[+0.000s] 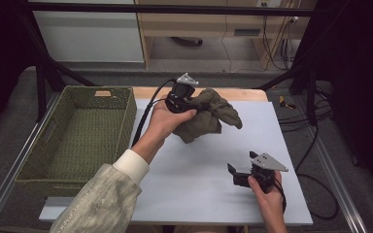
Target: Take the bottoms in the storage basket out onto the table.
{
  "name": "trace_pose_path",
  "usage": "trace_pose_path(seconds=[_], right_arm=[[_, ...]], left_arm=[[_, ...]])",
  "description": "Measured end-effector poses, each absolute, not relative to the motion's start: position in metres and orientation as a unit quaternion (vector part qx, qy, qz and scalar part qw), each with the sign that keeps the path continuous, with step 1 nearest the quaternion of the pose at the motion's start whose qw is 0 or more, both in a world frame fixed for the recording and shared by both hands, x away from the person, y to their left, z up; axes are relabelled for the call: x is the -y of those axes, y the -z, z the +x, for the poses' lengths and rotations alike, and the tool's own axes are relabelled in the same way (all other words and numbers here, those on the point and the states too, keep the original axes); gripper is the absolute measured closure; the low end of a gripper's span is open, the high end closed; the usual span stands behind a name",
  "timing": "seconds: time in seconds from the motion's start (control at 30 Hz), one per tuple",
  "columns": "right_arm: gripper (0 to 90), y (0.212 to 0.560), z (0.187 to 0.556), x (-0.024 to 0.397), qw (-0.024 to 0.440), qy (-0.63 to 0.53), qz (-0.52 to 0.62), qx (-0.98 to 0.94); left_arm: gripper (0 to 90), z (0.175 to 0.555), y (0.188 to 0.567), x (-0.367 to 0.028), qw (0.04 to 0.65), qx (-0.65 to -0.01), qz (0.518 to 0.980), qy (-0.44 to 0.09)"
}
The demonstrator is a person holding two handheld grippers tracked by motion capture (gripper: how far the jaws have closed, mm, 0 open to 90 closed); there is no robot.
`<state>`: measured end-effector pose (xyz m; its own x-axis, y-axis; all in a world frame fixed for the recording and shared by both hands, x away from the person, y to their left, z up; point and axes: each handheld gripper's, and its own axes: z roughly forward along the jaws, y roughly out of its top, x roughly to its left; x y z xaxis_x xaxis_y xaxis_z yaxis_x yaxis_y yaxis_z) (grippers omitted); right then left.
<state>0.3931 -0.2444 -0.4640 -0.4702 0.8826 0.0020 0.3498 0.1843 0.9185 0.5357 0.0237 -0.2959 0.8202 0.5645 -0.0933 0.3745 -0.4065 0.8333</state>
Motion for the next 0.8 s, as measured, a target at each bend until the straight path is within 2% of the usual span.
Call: trace_pose_path(seconds=[0.8], right_arm=[[5.7, 0.464, 0.393, 0.243, 0.281, -0.467, 0.43, -0.719]], left_arm=[[73.2, 0.537, 0.317, -0.03, 0.472, -0.29, 0.828, -0.089]])
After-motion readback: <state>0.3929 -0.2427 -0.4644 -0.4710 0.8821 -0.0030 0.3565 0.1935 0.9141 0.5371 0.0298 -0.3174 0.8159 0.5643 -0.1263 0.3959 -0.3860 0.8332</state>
